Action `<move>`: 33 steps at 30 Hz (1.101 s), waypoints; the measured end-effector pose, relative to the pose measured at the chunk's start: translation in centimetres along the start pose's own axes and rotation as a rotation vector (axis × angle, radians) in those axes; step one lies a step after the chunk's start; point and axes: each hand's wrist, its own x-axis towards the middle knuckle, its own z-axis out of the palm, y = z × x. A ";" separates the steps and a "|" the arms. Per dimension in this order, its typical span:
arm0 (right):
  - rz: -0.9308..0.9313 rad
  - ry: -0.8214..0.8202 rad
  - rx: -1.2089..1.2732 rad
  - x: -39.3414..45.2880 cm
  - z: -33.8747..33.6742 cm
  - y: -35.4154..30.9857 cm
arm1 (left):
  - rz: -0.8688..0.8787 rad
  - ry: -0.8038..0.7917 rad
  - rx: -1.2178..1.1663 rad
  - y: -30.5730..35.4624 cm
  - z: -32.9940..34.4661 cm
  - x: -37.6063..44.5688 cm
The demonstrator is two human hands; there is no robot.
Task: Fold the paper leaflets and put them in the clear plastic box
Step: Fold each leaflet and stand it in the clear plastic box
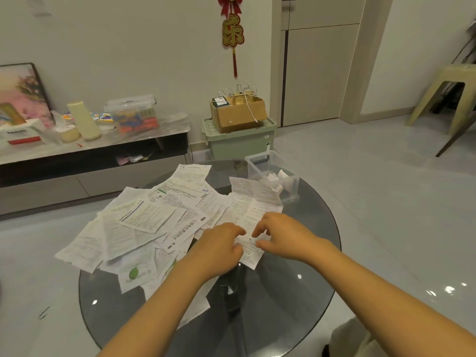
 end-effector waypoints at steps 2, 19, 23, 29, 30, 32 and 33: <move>-0.009 -0.037 -0.003 0.3 0.6 0.0 | 0.001 -0.018 0.004 -1.3 1.1 0.1; -0.083 -0.059 -0.103 0.7 3.6 -0.3 | 0.046 -0.055 0.002 -5.6 1.8 -0.1; -0.092 -0.001 -0.116 0.6 3.6 -0.1 | 0.062 -0.046 0.018 -5.4 2.0 0.3; -0.078 -0.043 -0.010 0.4 3.0 0.5 | 0.059 -0.093 -0.045 -5.7 2.3 -0.2; -0.059 -0.084 0.061 0.2 2.5 0.9 | 0.068 -0.112 -0.073 -5.6 2.2 -0.3; -0.020 -0.190 0.212 -0.2 1.5 1.7 | 0.086 -0.142 -0.124 -5.3 1.7 -0.5; -0.008 -0.242 0.275 -0.5 1.0 2.0 | 0.090 -0.149 -0.142 -5.3 1.3 -0.7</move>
